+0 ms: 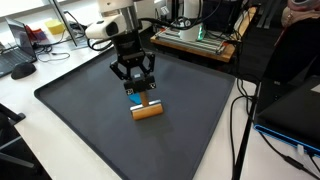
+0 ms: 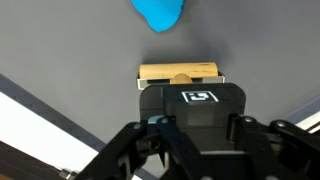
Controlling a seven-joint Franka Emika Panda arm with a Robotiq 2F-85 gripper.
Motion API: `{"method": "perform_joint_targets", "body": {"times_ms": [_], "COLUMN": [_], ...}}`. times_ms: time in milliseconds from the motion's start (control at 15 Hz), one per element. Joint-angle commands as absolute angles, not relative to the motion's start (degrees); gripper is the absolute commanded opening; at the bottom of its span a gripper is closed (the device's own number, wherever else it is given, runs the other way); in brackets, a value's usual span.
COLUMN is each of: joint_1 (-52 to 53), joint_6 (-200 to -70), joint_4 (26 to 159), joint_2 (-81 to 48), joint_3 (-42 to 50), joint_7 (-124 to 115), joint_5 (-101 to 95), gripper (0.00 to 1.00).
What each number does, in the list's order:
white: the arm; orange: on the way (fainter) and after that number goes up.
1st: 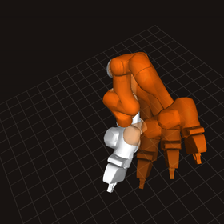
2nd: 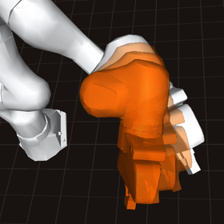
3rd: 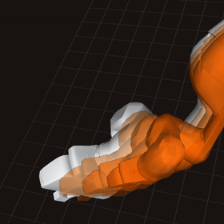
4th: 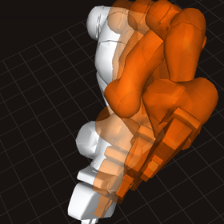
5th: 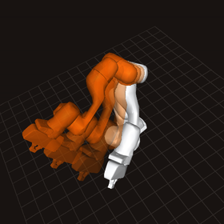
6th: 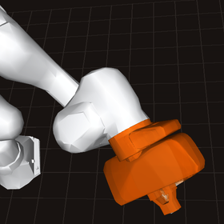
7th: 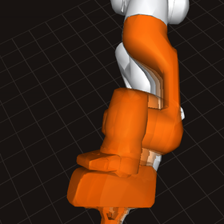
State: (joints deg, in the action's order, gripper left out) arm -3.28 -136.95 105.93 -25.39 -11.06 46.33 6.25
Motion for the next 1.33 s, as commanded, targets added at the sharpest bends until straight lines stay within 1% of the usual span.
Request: {"method": "perform_joint_targets", "body": {"times_ms": [0,200,400,600,800,1267], "joint_1": [-3.1,-3.7,-3.3,-2.7,-2.4,-2.0], "joint_6": [-129.2,-125.2,-125.3,-126.3,-124.4,-117.3], "joint_4": [104.1,103.5,103.4,102.5,101.0,95.6], "joint_2": [-23.8,-21.9,-19.9,-18.8,-18.3,-18.6], "joint_3": [-10.9,-11.4,-10.5,-8.9,-6.9,-2.5], "joint_7": [41.1,39.0,35.0,28.2,21.1,7.5], "joint_5": [8.7,11.5,13.5,12.3,10.2,6.4], "gripper": [0.22,0.22,0.22,0.22,0.22,0.22]}}
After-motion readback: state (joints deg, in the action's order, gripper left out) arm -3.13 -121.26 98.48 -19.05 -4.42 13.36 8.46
